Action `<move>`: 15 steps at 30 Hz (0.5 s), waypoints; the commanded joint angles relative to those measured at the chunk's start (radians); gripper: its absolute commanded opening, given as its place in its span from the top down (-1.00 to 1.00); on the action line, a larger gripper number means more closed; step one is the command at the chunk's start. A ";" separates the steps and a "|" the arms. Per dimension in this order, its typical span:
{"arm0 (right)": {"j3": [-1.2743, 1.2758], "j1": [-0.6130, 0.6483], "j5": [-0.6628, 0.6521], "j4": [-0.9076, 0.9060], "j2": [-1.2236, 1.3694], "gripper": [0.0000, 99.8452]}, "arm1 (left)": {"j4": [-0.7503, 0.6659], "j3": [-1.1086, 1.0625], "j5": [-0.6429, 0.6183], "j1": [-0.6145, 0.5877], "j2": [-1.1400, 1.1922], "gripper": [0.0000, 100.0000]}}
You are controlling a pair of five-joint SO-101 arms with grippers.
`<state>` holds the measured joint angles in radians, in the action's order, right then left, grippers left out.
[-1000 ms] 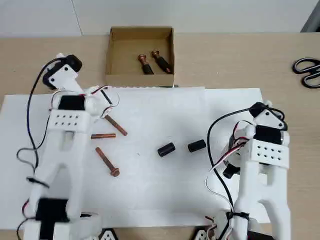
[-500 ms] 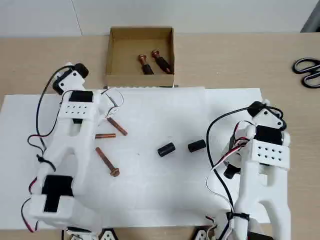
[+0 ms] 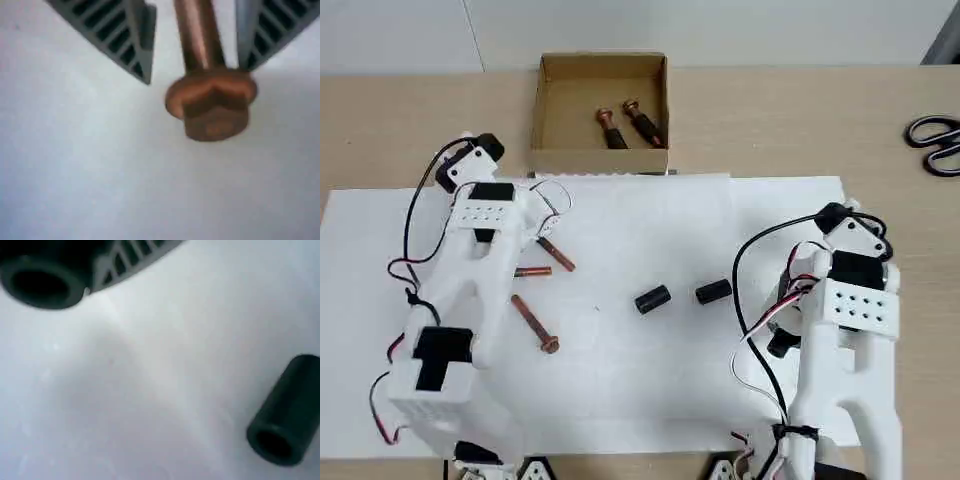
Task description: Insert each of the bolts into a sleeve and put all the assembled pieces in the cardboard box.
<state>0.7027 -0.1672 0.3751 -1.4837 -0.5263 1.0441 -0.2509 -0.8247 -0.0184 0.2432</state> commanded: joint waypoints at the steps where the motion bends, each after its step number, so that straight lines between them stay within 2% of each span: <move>1: -0.006 -0.012 -0.009 0.010 -0.027 1.00 | -0.021 0.058 -0.006 -0.002 0.031 0.78; 8: -0.006 -0.012 -0.009 0.010 -0.027 1.00 | -0.017 0.119 -0.008 -0.003 0.121 0.79; 13: -0.006 -0.010 -0.009 0.010 -0.025 1.00 | -0.017 0.140 -0.008 -0.003 0.152 1.00; 15: -0.006 -0.010 -0.009 0.008 -0.027 1.00 | -0.014 0.139 -0.008 -0.003 0.147 0.99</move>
<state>0.7027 -0.1672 0.3751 -1.4837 -0.5263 1.0457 -0.1389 -0.8339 -0.0107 0.3751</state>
